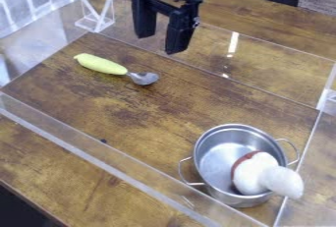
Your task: Put the mushroom in the silver pot
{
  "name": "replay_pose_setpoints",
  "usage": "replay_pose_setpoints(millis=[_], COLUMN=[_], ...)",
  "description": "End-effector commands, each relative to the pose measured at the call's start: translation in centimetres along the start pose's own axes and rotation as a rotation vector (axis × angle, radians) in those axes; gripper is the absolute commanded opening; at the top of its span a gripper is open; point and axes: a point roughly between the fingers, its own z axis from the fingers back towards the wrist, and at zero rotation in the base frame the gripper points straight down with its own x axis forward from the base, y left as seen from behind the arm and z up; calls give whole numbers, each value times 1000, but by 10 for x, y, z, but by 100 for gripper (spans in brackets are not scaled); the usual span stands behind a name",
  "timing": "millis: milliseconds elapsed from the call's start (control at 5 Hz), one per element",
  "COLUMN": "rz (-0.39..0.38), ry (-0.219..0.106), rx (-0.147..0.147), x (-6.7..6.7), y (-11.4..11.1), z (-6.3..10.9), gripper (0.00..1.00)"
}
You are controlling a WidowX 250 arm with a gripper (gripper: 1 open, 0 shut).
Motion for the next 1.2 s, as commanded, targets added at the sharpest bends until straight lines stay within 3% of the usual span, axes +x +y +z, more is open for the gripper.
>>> replay_pose_setpoints(millis=[0,600,1000], rz=[-35,-29,-147], ry=[-72,-102,-123], rx=[30,42,70], x=[-3,-16,4], y=[0,23,37], z=[22,19,25], gripper=[100,100,100])
